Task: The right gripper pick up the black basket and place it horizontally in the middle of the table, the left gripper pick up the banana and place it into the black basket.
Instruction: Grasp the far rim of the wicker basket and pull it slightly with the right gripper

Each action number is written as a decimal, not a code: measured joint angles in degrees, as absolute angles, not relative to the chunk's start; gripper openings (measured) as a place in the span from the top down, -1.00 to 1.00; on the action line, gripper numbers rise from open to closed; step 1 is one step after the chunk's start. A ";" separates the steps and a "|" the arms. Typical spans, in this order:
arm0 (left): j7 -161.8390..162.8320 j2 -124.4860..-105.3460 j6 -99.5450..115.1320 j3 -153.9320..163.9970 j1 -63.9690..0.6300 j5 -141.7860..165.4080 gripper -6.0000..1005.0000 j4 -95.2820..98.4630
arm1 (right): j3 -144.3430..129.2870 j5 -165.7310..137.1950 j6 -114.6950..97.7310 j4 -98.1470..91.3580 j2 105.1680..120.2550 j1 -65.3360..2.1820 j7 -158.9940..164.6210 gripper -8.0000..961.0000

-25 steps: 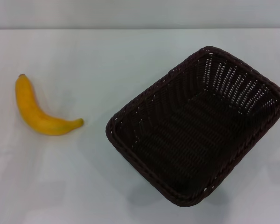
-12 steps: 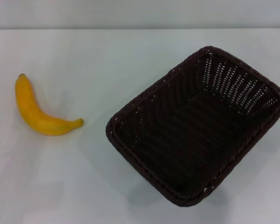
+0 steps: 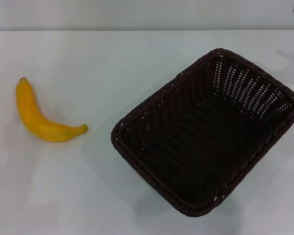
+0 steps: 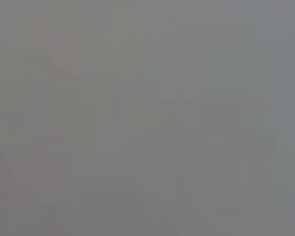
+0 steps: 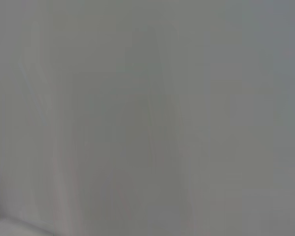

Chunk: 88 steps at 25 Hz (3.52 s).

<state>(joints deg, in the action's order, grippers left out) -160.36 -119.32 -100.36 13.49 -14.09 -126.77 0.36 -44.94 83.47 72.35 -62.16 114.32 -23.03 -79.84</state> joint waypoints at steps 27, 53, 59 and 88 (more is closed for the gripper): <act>-157.76 -119.19 -102.77 13.89 -11.73 -126.15 -0.74 0.35 | -50.32 26.49 95.95 -56.21 109.13 -59.93 -37.79 -0.74; -157.76 -119.18 -103.26 13.89 -12.17 -126.12 -0.74 0.35 | -54.93 11.77 87.34 -35.64 114.39 -69.37 -37.47 -0.73; -157.76 -119.26 -103.42 13.89 -12.20 -126.12 -0.74 0.30 | -57.19 11.69 87.69 -35.09 114.77 -70.25 -37.76 -0.64; -155.41 -118.94 -110.38 13.83 -11.34 -126.18 -0.74 7.11 | -59.06 9.63 90.00 -36.16 113.49 -71.17 -18.49 0.61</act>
<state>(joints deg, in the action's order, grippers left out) -155.41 -118.94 -110.38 13.83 -11.34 -126.18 7.11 -59.06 9.63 90.00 -36.16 113.49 -71.17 -18.49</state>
